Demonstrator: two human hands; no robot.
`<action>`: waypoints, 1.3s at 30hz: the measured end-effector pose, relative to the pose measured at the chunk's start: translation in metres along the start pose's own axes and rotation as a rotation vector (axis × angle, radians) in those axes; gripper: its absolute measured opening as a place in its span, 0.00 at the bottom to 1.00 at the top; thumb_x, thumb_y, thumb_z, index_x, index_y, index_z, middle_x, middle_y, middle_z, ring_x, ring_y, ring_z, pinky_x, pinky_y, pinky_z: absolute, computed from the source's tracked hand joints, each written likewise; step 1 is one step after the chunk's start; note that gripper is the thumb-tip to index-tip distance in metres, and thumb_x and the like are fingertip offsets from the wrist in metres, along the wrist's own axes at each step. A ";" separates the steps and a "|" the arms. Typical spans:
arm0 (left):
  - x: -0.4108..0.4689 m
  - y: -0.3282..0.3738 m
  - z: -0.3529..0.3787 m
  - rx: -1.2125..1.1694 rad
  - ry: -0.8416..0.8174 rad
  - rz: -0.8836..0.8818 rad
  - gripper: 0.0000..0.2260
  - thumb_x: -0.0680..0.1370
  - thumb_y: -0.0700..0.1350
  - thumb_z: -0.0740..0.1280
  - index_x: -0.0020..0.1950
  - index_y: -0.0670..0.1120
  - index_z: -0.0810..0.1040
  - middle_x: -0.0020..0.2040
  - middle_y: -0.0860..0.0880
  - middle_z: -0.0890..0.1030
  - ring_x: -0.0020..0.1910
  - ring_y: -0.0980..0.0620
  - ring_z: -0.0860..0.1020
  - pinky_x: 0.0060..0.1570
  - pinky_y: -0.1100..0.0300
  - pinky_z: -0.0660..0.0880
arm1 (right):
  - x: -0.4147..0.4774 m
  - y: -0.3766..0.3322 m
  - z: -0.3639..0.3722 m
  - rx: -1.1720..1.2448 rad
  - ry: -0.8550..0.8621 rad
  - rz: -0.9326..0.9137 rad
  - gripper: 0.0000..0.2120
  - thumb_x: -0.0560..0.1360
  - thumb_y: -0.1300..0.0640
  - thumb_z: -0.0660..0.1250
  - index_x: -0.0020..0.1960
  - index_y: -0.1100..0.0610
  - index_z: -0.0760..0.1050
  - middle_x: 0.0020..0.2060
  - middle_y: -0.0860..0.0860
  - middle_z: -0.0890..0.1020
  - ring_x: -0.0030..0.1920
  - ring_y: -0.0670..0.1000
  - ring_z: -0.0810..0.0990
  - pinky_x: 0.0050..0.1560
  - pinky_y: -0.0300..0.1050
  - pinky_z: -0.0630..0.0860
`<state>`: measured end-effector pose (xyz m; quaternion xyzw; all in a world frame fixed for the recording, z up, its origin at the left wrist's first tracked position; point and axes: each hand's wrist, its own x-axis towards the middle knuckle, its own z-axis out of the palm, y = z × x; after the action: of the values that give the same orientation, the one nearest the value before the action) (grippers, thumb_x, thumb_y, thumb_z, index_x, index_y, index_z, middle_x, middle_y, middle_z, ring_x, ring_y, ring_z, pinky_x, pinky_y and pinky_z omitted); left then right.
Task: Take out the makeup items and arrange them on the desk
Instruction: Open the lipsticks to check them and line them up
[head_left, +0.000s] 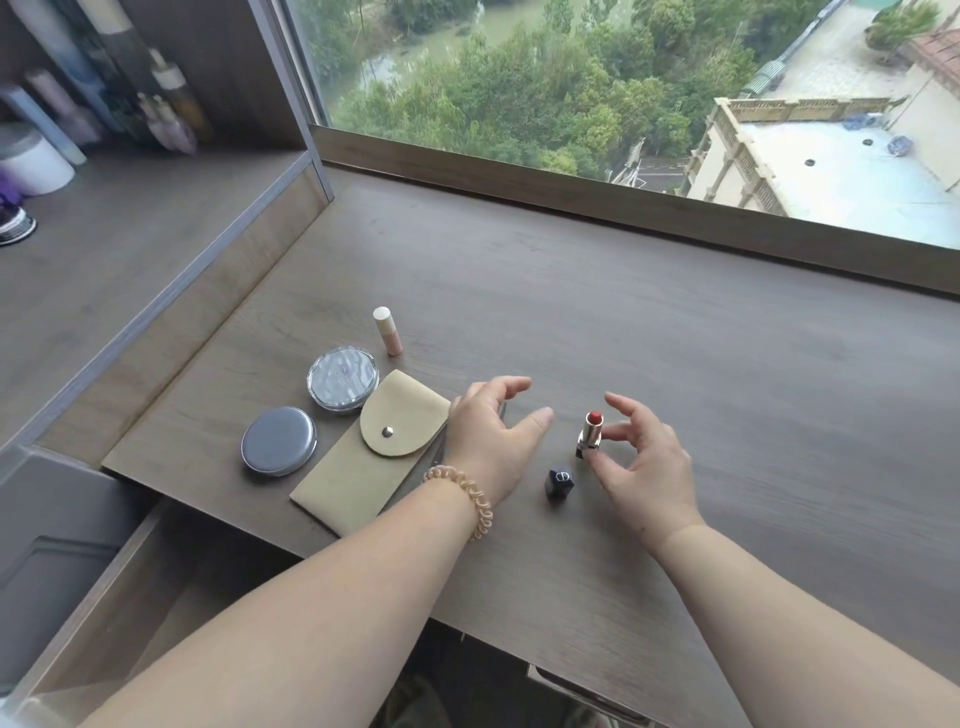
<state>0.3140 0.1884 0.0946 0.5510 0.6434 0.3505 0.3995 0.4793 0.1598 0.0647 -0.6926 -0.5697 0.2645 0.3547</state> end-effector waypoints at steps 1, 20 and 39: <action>0.004 -0.002 -0.005 0.018 0.069 0.000 0.13 0.71 0.50 0.71 0.55 0.53 0.78 0.51 0.55 0.75 0.59 0.52 0.73 0.63 0.53 0.70 | -0.003 0.001 0.001 -0.046 -0.011 -0.014 0.24 0.71 0.55 0.73 0.63 0.44 0.70 0.41 0.33 0.78 0.58 0.45 0.71 0.59 0.43 0.59; 0.110 -0.036 -0.095 0.711 0.332 -0.126 0.20 0.76 0.46 0.63 0.67 0.54 0.67 0.61 0.51 0.77 0.66 0.48 0.66 0.60 0.50 0.60 | -0.014 -0.003 -0.024 -0.097 -0.050 -0.194 0.37 0.62 0.42 0.62 0.70 0.48 0.64 0.56 0.44 0.76 0.59 0.43 0.68 0.63 0.48 0.61; -0.006 0.048 -0.006 0.448 0.038 0.663 0.06 0.69 0.55 0.66 0.40 0.56 0.81 0.32 0.59 0.80 0.40 0.55 0.76 0.44 0.58 0.57 | 0.003 -0.054 -0.037 -0.254 0.178 -0.323 0.19 0.73 0.39 0.56 0.35 0.50 0.73 0.31 0.44 0.76 0.37 0.51 0.75 0.48 0.47 0.64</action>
<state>0.3302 0.1897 0.1410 0.7956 0.4984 0.3217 0.1226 0.4756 0.1611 0.1303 -0.6521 -0.6683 0.0681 0.3514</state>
